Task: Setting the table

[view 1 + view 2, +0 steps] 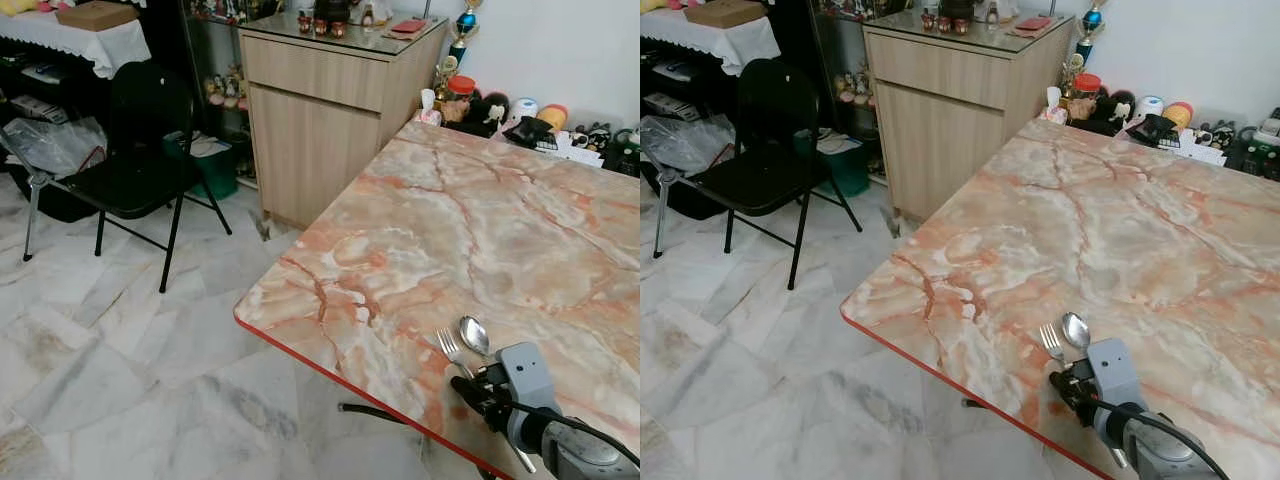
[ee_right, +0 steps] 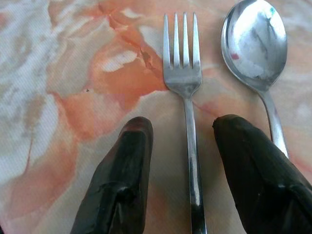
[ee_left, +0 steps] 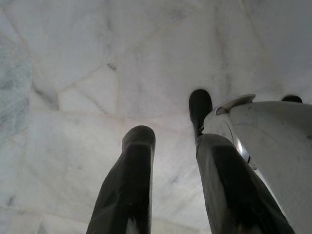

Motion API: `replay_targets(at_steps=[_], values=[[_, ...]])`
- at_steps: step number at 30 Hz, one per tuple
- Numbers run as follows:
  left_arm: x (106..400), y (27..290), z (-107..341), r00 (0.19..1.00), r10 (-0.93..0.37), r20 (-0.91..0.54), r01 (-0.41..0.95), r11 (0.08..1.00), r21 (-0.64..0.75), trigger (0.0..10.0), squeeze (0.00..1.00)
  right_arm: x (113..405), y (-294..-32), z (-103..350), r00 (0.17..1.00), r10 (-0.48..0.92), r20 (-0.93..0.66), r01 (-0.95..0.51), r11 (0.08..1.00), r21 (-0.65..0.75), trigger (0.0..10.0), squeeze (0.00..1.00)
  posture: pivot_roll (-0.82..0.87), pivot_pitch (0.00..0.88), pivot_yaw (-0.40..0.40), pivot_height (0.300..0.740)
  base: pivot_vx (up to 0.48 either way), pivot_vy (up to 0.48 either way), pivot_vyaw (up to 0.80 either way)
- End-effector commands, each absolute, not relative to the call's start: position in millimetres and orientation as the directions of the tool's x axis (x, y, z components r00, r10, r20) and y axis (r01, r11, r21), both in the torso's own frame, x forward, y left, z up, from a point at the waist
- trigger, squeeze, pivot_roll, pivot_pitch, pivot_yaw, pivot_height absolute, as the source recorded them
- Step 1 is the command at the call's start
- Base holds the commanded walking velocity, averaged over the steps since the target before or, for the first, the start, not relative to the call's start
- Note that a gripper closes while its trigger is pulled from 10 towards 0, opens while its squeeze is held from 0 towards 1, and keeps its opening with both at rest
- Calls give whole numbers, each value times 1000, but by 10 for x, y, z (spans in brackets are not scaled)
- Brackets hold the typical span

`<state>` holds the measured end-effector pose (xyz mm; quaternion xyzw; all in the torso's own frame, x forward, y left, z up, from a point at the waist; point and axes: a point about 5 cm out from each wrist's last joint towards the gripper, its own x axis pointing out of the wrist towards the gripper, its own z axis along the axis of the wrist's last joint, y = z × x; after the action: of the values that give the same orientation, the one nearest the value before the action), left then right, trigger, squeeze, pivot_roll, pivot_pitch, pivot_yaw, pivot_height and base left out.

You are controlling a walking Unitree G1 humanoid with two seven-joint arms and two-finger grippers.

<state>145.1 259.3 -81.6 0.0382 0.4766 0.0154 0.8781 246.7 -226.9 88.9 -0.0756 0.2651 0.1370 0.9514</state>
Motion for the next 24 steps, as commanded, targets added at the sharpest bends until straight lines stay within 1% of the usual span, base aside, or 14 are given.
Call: replay_targets(at_steps=[1,21,22,23,24], values=[[1340,2583,-860,515,55,-856,33,996,85,10000,0,2470,-2252,844,815,224,-534,-306,950,-69,10000,0,-9,108,-4,740,0,0,0],[1275,2643,-862,500,63,-863,28,996,90,10000,0,2447,-2227,681,792,230,-566,-314,948,-54,10000,0,-4,107,-2,740,0,0,0],[1269,2647,-863,499,63,-864,28,996,89,10000,0,2449,-2224,671,792,230,-565,-313,948,-53,4588,0,-5,108,-2,740,0,0,0],[1266,2648,-864,498,63,-865,28,996,89,10000,0,2450,-2223,670,792,231,-565,-314,948,-52,4588,0,-5,108,-2,740,0,0,0],[1264,2649,-864,498,63,-865,28,996,88,10000,0,2454,-2220,669,793,232,-563,-314,948,-52,588,0,-5,108,-2,740,0,0,0]])
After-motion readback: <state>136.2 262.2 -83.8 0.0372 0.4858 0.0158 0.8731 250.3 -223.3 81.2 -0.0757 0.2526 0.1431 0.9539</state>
